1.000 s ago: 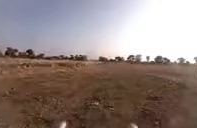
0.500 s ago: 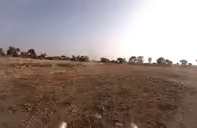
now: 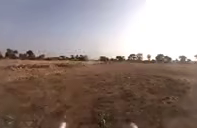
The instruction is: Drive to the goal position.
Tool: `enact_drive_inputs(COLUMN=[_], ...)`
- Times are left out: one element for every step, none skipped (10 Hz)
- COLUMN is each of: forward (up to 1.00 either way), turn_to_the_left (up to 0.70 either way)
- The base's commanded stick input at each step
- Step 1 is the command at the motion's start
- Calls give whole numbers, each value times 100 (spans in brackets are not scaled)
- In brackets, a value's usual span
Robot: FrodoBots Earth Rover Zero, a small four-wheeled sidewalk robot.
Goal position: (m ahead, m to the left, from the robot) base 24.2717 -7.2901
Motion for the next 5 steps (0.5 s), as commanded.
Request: enact_drive_inputs(forward=[70,70,70,70,70], turn_to_the_left=[0,0,0,0,0])
